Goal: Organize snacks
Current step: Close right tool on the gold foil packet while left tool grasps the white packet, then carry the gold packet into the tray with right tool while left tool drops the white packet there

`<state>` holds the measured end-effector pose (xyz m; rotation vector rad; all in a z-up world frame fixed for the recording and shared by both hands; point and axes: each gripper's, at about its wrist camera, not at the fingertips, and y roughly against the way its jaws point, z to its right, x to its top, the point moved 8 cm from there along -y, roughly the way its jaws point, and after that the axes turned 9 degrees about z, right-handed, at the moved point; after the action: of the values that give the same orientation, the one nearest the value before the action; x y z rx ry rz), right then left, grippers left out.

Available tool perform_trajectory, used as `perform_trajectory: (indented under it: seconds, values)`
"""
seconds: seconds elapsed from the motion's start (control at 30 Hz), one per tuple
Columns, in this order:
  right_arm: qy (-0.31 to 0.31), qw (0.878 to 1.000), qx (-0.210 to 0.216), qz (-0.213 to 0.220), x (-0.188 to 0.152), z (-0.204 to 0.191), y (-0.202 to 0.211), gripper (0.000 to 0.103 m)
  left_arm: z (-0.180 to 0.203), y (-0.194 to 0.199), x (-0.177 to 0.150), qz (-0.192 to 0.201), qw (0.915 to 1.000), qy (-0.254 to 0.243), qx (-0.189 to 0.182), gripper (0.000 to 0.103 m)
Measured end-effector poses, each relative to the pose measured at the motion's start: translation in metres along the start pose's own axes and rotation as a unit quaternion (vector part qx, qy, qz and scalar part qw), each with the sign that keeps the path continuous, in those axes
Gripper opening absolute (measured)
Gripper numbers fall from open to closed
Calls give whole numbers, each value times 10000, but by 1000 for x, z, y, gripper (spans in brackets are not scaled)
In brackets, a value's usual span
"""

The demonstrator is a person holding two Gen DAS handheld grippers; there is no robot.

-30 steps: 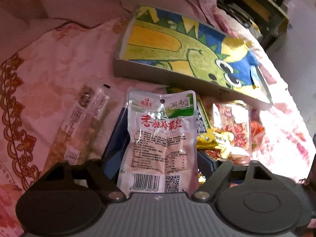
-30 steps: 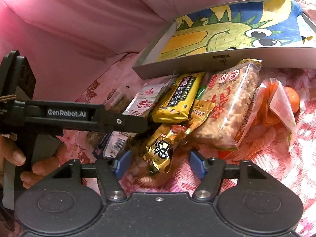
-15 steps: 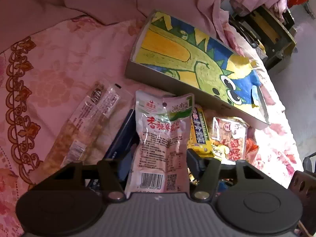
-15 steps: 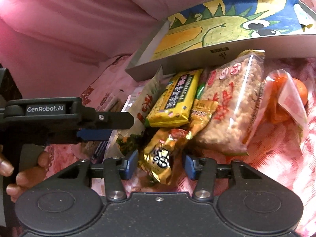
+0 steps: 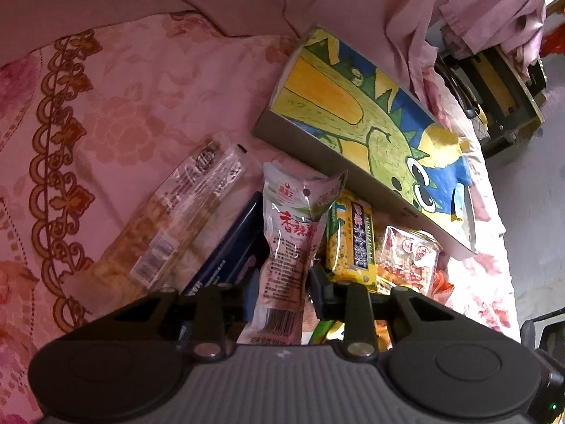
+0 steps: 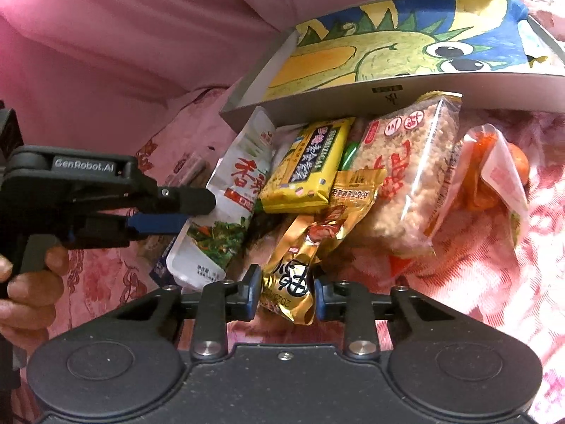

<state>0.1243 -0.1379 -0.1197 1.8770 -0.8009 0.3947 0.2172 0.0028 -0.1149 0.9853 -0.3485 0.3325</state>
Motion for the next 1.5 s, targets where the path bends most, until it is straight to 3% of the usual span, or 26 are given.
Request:
perform_trajectory:
  seconds: [0.27,0.57,0.8,1.0,1.5]
  values:
    - [-25,10000,-76,0,0,3,11,26,5,3,-3,39,9999,-150,9,33]
    - [212,9997,-94,58,-1,0,16,23,1,11,-6,88,9999,104,1,30]
    - [327,9992,-57,215,3,-2,22,22,0,23,-6,187,9981,505,-307,29]
    - [464,9985,-45,288,2,-7,26,21,7,29,-6,296,9980,369,-411,30]
    - [335,9927,340,1110,32,-13,47,21,35,44,17,1129,9888,214,-953,30]
